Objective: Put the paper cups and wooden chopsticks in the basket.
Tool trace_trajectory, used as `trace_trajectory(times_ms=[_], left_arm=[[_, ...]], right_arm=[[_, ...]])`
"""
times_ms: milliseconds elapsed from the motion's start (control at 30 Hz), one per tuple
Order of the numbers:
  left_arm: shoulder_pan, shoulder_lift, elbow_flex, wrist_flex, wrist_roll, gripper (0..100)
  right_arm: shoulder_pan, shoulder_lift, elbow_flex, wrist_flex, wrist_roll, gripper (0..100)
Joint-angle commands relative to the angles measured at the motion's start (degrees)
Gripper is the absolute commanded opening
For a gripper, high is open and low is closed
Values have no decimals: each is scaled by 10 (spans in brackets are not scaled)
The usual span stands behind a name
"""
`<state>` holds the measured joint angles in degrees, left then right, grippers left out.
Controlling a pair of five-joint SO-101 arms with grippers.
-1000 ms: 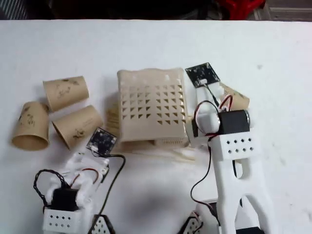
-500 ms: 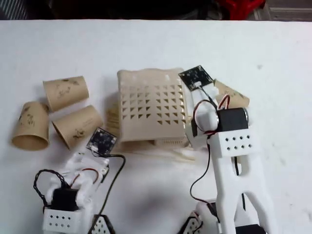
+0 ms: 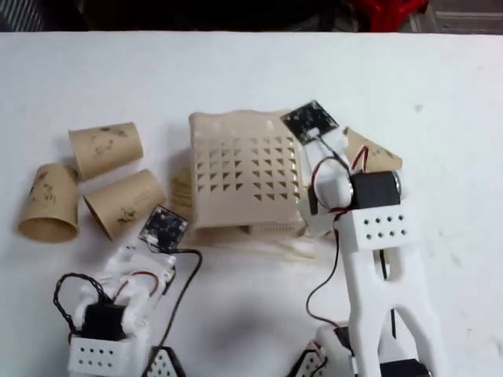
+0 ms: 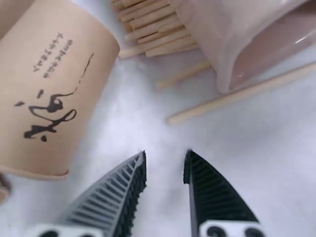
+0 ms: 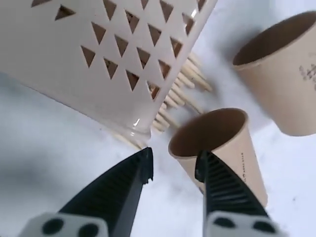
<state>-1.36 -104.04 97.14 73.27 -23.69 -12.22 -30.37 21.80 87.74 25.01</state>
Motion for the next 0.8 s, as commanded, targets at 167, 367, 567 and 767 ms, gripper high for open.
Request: trace_trajectory(times_ms=[167,367,567,767], left_arm=[[-5,-5,-2,4,4,143],[-5,-5,-2,4,4,143],[-5,-5,-2,4,4,143],[-5,-5,-2,4,4,143]], right_arm=[[1,113,-215,-7,9,163],[-32,281,-385,-4,9,112],[-73,423,-563,0,-55,217],[-72,556,-721,-2,-215,189]])
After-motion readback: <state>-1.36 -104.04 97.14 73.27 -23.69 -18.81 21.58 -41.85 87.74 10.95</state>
